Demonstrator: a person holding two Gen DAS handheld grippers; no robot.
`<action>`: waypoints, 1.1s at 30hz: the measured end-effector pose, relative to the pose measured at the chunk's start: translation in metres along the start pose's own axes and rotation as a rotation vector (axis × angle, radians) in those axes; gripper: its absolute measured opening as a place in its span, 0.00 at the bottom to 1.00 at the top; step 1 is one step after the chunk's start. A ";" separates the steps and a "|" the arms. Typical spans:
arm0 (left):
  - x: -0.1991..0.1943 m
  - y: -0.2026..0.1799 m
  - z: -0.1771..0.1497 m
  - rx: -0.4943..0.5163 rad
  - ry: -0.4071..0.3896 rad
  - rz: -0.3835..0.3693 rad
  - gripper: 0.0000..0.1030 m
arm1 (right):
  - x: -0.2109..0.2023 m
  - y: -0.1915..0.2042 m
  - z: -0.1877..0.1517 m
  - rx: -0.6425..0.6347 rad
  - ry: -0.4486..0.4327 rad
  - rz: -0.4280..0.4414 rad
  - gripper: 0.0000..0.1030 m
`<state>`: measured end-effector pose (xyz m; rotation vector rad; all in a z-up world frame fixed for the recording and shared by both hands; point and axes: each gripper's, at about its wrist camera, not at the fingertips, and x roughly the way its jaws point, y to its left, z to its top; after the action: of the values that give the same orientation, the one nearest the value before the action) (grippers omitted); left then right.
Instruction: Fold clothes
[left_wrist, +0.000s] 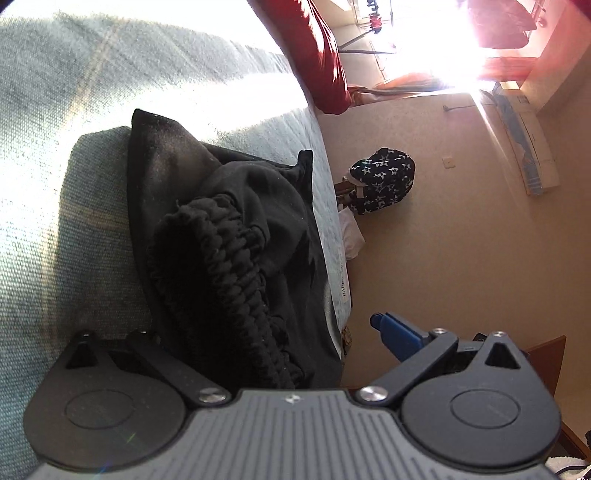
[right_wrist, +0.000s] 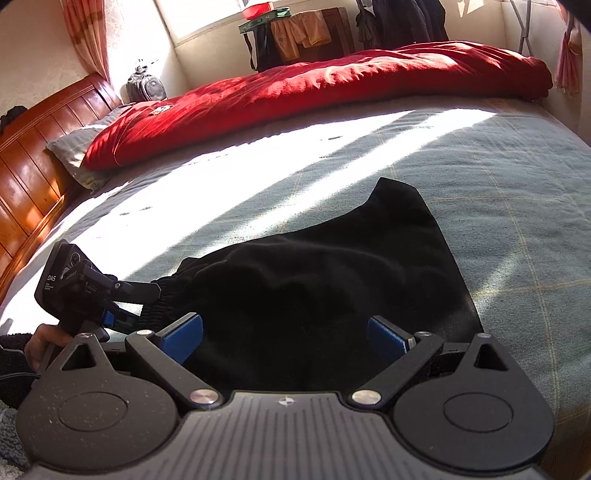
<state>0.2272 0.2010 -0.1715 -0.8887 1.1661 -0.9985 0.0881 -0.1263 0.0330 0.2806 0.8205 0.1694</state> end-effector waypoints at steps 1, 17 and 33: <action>0.000 -0.001 -0.001 0.002 -0.005 0.008 0.98 | 0.000 -0.003 -0.002 0.016 0.001 -0.004 0.95; -0.012 0.005 -0.016 0.011 -0.090 0.115 0.72 | 0.005 -0.043 0.005 0.094 -0.023 0.082 0.96; -0.005 -0.012 -0.036 0.021 -0.231 0.362 0.47 | 0.068 -0.173 0.053 0.220 0.100 0.348 1.00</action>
<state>0.1893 0.2001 -0.1650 -0.7220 1.0686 -0.5965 0.1798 -0.2829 -0.0332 0.6264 0.8861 0.4225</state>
